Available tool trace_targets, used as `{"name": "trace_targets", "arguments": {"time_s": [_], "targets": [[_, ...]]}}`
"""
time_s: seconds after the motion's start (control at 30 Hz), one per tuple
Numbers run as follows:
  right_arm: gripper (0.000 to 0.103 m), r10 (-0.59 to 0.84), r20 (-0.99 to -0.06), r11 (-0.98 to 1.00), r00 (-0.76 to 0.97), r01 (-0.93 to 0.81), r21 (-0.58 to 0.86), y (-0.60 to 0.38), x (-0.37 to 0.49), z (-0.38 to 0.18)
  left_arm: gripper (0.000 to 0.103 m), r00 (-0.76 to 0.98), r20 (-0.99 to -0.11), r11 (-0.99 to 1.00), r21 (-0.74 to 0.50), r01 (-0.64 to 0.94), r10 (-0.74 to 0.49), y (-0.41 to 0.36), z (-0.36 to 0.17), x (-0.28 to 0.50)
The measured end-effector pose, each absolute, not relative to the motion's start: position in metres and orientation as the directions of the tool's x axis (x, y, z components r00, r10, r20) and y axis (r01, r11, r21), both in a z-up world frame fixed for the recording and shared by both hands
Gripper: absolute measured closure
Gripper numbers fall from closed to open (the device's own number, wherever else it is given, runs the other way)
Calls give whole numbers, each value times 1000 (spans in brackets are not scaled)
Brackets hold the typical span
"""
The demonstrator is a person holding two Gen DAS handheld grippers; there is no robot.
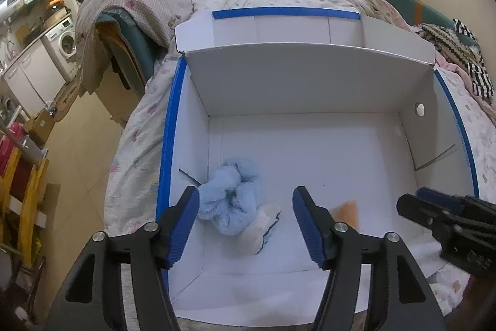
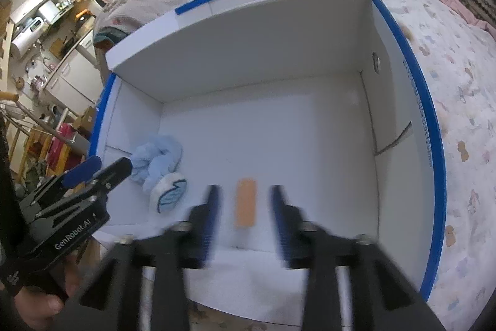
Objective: Organize soft objects
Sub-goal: 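Open the left gripper to drop the blue sock while the right gripper releases the sponge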
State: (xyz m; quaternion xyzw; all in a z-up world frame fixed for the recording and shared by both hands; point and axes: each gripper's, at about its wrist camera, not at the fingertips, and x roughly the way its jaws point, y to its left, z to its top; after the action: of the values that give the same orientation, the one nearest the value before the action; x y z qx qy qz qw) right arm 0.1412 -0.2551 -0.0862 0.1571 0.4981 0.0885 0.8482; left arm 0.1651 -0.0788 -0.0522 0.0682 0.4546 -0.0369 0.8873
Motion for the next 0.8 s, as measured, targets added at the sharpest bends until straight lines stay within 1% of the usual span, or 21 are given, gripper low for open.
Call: {"name": "trace_targets", "arguments": {"time_s": [0.03,0.13,0.27,0.37,0.57,0.7,0.8], "targets": [[34,308,-810,933,500,6,359,-255,140,-84,38,586,-810,988,91,126,0,-79,-52,165],[33,290,-792,938,537,7,347,-256,139,-75,37,596,-803,987,101,123,8,-80,-49,163],[22,282,-768,932,576,27,362,-263,138,-68,37,624,-781,989,97,110,7,-79,-42,159],[18,252,-763,938,595,43,344,-266,138,-64,37,650,-760,992,90,93,8,-76,-34,157],[14,261,-752,930,606,51,364,-272,139,-62,36,664,-748,992,96,77,21,-78,-28,156],[14,264,-747,925,610,58,375,-274,139,-61,35,686,-725,987,148,66,63,-85,-25,150],[13,265,-740,926,618,51,374,-273,136,-58,31,694,-719,988,134,78,43,-86,-22,145]]}}
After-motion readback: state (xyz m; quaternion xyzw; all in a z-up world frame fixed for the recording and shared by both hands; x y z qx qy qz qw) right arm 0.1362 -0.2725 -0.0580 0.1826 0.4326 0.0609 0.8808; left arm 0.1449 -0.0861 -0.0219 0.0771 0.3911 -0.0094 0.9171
